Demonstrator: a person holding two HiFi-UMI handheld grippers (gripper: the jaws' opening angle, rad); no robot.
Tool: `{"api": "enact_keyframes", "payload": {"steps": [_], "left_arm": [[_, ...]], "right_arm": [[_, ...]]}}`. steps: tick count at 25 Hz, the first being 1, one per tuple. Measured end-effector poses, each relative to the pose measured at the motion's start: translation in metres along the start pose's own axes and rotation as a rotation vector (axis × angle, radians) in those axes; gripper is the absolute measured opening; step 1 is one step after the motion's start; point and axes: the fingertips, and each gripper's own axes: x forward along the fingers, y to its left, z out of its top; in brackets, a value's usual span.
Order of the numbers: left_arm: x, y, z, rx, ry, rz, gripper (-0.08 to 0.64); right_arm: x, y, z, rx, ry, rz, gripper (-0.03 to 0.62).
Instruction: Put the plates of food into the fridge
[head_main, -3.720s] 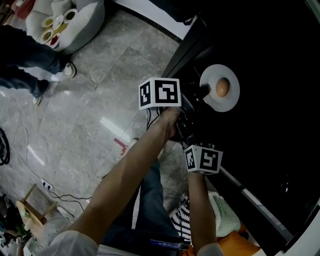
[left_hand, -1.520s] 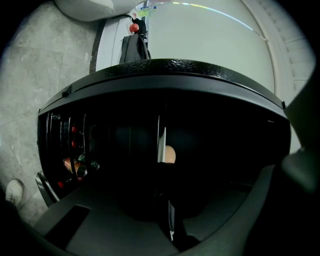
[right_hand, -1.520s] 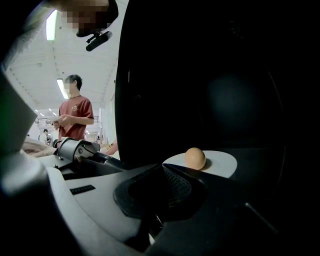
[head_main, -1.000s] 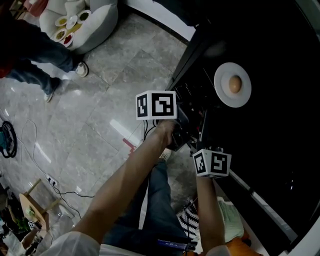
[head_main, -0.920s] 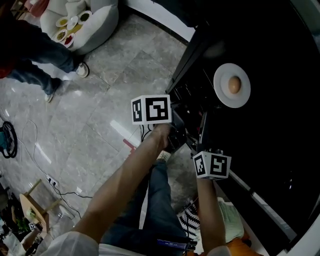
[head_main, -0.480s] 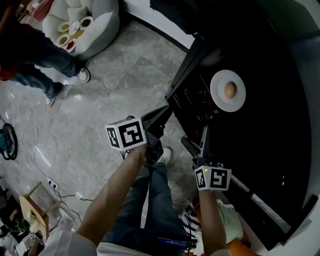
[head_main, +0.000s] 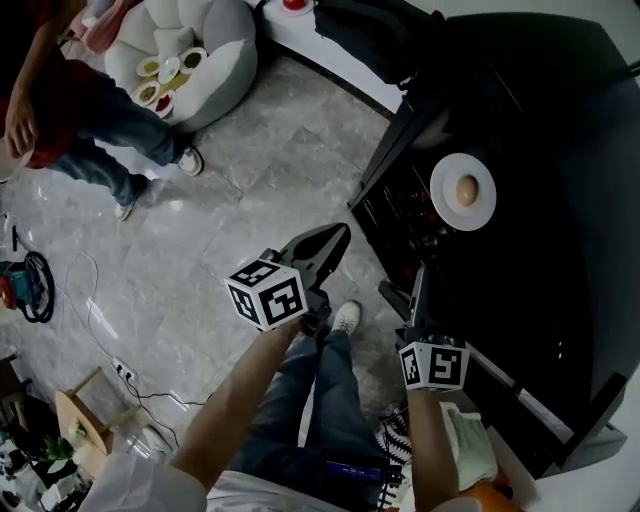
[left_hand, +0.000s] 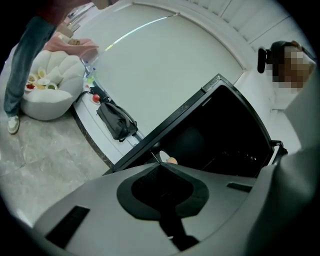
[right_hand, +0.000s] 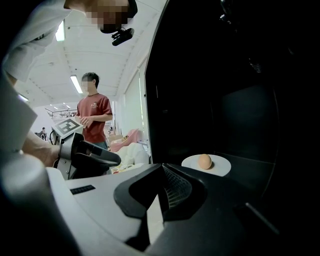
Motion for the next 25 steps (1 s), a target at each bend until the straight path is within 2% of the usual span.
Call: {"api": "enact_keyframes", "payload": {"steps": [9,14,19,25], "left_arm": [[-0.019,-0.012,0.022,0.127,-0.022,0.050,0.006],[-0.034,-0.023,0.035,0.162,-0.044,0.080,0.006],[-0.053,-0.032,0.051,0.235,-0.061,0.131,0.005],[-0.075,-0.045,0.070,0.258,-0.103,0.172,0.005]], "right_arm": [[-0.011,0.014,0.023,-0.024,0.017,0.027,0.009],[-0.019,0.013,0.042,-0.001,0.017,0.008,0.009],[-0.025,0.024,0.055,-0.036,0.026,0.047,0.009],[-0.036,0.039,0.077,-0.058,0.024,0.094,0.009]]}}
